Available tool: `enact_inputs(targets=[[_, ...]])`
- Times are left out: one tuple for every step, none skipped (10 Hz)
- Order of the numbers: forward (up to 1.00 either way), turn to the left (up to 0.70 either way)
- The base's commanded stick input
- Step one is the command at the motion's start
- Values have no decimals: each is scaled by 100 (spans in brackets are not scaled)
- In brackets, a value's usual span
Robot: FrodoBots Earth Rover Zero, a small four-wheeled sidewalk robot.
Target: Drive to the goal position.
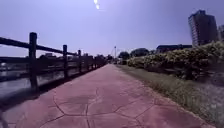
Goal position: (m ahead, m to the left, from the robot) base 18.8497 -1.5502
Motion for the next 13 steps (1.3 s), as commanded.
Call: enact_inputs(targets=[[100, 1], [100, 1], [100, 1], [100, 1], [100, 1], [100, 1], [100, 1], [100, 1], [100, 1], [100, 1], [100, 1], [100, 1], [100, 1]])
